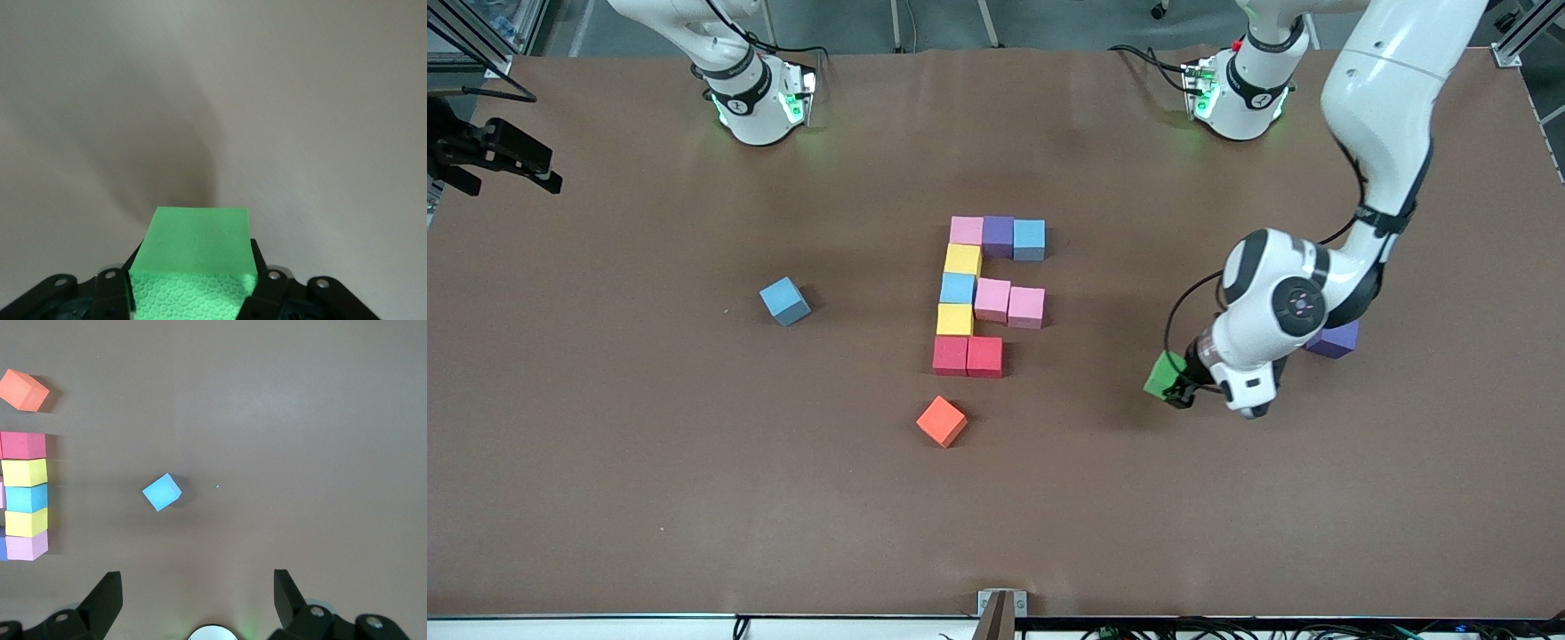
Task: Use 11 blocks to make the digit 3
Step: 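Carry the green cube beside the hot pink cube with the left gripper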
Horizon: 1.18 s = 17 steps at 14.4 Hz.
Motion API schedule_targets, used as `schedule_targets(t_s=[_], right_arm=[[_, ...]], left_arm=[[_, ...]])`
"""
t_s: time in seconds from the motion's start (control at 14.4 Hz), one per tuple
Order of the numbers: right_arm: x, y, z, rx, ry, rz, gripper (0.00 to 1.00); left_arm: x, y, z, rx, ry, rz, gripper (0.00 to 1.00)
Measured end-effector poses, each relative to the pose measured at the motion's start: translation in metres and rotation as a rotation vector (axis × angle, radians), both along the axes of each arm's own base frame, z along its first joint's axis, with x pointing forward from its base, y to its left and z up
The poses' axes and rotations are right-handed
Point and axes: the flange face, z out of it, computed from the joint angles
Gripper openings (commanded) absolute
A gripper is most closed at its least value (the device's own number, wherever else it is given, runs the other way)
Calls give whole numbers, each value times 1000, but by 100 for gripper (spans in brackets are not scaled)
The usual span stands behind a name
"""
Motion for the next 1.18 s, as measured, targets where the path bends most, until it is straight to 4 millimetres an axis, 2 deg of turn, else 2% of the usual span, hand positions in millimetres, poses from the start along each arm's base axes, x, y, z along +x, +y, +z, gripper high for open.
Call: schedule_targets(t_s=[0.14, 0.28, 0.62, 0.9, 1.18], right_arm=[[0, 0, 0, 0, 0, 0, 100], [0, 0, 0, 0, 0, 0, 100], [0, 0, 0, 0, 0, -1, 100], [0, 0, 0, 0, -3, -1, 100], [0, 0, 0, 0, -4, -1, 100]], left_arm=[[4, -44, -1, -17, 19, 62, 16], [3, -78, 0, -27, 36, 111, 16], [-3, -118, -10, -41, 80, 271, 17], [-23, -160, -25, -38, 122, 364, 17], [-36, -181, -30, -39, 141, 440, 17]])
